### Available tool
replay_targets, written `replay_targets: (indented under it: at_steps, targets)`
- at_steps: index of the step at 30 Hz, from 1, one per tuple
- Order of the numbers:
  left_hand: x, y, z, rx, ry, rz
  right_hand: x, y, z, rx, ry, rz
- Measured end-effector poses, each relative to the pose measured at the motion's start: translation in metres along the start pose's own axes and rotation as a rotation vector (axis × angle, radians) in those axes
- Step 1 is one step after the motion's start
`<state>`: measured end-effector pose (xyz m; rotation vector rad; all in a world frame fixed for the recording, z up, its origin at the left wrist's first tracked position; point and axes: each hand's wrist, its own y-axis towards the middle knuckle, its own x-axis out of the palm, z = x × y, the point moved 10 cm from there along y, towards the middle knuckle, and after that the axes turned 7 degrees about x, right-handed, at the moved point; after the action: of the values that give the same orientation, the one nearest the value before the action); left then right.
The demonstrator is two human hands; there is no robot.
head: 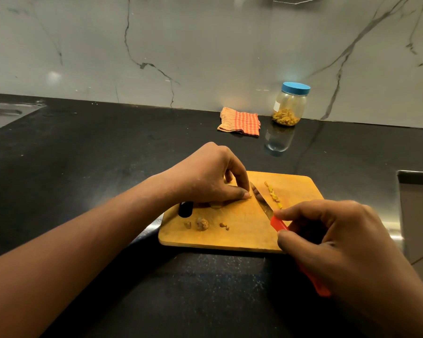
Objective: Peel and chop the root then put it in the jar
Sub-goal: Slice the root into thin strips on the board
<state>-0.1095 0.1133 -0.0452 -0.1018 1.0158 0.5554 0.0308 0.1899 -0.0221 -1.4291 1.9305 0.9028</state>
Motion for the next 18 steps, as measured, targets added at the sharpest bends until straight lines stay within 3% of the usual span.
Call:
replay_targets:
  at_steps: [8,18]
  targets:
    - [0.0032,-0.0013,0.0025,0.040,0.074,-0.145,0.0032,0.0026,-0.0018,-0.004,-0.026,-0.026]
    - [0.0031,-0.0013,0.0057,0.088,0.158,-0.182,0.0052,0.0073,-0.0057,-0.036,-0.072,-0.038]
